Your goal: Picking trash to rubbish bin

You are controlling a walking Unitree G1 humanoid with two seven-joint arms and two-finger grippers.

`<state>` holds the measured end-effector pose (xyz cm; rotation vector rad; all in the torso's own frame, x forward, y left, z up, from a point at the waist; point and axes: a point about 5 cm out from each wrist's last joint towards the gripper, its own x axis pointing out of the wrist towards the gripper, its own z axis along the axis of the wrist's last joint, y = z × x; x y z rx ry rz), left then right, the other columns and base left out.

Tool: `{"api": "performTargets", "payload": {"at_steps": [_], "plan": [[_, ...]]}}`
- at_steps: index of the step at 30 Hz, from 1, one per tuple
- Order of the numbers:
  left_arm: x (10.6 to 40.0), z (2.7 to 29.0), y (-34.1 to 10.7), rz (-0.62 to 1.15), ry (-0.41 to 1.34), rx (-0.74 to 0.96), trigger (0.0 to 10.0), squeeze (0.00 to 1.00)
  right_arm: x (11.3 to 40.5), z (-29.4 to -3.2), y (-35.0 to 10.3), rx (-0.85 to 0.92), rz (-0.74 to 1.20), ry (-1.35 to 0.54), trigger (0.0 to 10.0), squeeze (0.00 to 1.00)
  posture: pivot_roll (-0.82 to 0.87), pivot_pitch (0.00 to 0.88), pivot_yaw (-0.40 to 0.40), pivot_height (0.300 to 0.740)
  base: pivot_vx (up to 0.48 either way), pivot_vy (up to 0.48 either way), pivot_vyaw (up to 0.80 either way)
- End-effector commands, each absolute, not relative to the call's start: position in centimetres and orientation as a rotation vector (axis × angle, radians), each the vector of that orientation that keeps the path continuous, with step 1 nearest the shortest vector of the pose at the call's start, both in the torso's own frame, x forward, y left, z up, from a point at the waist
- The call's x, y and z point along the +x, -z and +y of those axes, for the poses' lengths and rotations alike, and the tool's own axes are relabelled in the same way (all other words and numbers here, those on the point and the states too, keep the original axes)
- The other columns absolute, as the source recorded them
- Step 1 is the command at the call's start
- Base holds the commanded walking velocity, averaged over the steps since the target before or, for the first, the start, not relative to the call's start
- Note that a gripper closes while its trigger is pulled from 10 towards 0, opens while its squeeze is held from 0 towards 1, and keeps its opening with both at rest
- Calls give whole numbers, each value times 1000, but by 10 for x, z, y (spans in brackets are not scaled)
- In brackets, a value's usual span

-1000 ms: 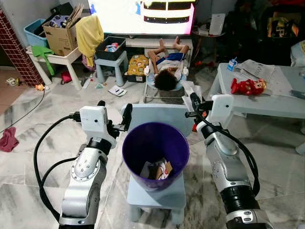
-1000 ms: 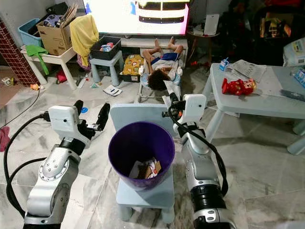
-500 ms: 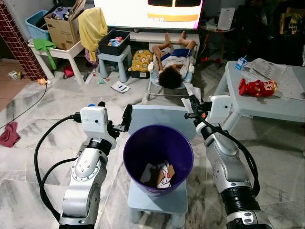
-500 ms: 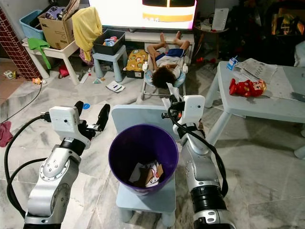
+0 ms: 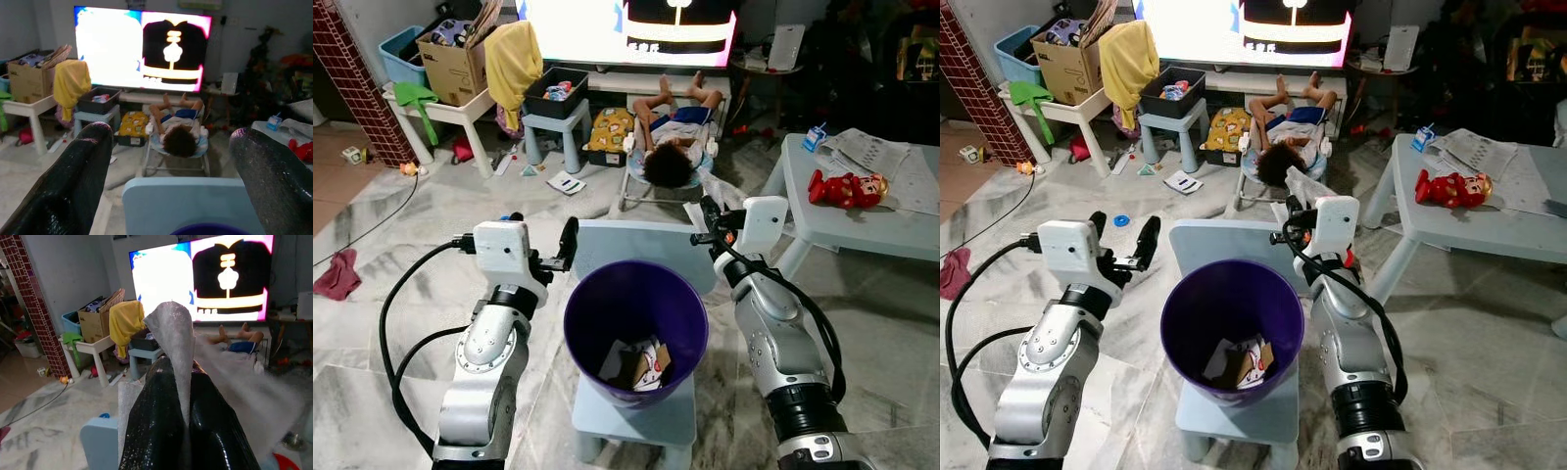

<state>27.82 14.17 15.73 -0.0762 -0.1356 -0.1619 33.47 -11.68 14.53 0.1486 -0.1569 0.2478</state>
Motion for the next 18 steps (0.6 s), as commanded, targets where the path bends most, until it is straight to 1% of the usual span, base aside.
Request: {"api": "performTargets", "payload": {"at_steps": [1, 7, 18], "plan": [[279, 142, -157, -128, 161, -67, 10000, 0, 336, -116, -150, 143, -169, -248, 0, 0, 87, 17, -5, 740, 394, 0, 0], [279, 141, -156, -123, 163, -71, 10000, 0, 336, -117, -150, 139, -166, -247, 0, 0, 86, 15, -7, 740, 379, 0, 0], [277, 140, -146, -88, 169, -67, 10000, 0, 335, -115, -147, 136, -155, -253, 0, 0, 90, 19, -12, 740, 0, 0, 0]]}}
